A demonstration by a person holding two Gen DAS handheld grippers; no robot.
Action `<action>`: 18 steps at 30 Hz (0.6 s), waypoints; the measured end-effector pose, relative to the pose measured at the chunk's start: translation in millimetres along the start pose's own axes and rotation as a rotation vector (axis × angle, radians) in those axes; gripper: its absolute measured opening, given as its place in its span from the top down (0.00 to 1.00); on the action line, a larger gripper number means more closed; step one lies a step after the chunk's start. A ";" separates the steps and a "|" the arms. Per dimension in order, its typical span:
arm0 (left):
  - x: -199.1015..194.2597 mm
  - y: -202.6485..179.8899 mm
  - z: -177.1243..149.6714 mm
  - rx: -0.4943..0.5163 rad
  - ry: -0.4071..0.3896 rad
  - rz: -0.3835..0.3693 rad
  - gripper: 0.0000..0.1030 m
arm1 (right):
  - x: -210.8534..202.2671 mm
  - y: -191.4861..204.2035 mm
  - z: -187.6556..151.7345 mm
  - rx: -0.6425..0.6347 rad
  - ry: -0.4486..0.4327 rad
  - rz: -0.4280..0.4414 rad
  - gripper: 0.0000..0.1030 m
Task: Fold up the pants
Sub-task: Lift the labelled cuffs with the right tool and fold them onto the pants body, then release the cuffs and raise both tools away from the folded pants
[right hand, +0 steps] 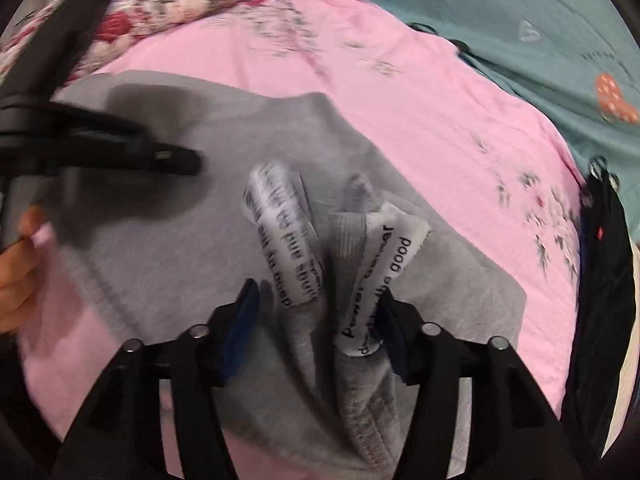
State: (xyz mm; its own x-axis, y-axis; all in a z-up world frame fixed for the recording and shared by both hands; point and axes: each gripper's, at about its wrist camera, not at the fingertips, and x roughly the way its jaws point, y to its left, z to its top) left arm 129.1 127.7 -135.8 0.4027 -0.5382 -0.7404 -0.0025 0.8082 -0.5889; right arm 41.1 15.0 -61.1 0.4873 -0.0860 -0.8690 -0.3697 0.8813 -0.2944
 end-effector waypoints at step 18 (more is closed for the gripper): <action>-0.3 0.5 -1.3 0.008 -0.006 0.001 0.86 | 50.7 -54.5 28.4 0.336 0.153 0.414 1.00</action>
State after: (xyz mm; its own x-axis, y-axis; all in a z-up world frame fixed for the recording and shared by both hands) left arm 127.7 128.0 -136.3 0.4085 -0.5357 -0.7390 0.0041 0.8107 -0.5854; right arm 108.5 -24.2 -77.8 0.2252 0.2550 -0.9404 -0.2215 0.9533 0.2054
